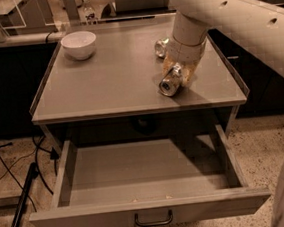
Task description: Place redbull can into top drawer
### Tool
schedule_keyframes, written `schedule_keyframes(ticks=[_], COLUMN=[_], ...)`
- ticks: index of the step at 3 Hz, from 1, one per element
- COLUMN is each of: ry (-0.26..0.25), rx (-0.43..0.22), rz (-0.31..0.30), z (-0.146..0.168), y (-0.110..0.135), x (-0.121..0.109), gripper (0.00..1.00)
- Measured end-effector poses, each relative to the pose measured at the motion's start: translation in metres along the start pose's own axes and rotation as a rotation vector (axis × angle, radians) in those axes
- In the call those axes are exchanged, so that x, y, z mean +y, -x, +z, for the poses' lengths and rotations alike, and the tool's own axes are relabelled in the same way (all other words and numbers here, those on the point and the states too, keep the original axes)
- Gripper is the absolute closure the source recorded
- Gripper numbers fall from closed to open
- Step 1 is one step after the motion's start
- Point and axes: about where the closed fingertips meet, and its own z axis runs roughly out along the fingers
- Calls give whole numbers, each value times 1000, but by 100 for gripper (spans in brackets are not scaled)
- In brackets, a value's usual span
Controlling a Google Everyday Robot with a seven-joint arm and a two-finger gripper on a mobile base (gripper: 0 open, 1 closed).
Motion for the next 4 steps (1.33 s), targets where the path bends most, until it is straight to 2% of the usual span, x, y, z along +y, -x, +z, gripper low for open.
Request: schedule_keyframes(ticks=[1,2,3,4], ry=[-11,-16,-16,42], rx=[59,113,113,30], rz=[42,148,148,129], z=[-28,-63,-63,-41], y=[2,14,14,22], x=[14,47,47,61], gripper=[100,100,100,100])
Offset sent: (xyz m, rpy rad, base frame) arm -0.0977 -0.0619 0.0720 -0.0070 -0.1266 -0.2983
